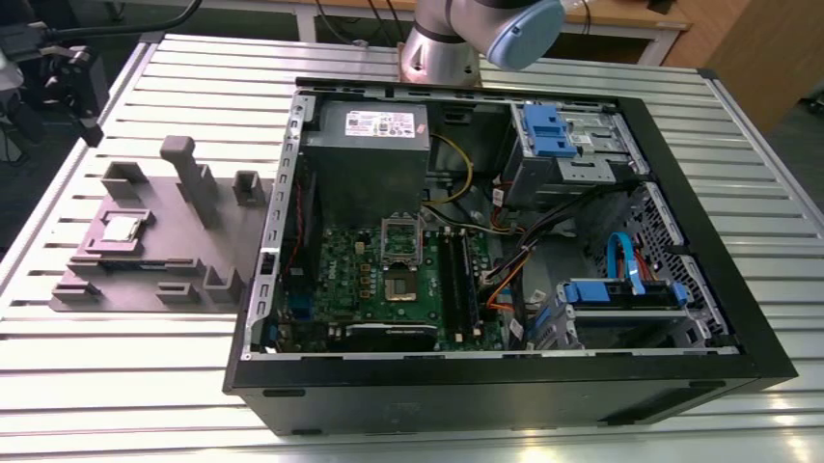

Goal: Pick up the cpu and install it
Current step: 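Pick up the cpu and move it towards the insertion slot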

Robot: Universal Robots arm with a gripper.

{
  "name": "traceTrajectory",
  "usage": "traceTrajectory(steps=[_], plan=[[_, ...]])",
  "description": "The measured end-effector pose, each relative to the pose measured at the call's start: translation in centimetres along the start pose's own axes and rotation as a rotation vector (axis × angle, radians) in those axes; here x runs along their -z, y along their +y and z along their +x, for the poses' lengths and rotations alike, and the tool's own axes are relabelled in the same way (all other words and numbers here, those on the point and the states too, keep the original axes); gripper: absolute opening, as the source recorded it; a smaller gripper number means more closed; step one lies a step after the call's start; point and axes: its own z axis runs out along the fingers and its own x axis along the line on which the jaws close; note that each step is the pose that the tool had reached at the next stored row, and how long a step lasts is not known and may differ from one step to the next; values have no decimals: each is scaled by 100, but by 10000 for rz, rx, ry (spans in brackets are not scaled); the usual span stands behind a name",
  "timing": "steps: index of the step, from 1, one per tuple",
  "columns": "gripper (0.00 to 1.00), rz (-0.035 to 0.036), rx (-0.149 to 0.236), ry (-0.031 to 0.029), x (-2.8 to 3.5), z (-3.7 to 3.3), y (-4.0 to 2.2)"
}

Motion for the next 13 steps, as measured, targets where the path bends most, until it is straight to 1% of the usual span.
traceTrajectory(steps=[13], plan=[[59,1,0,1,-37,0,-2]])
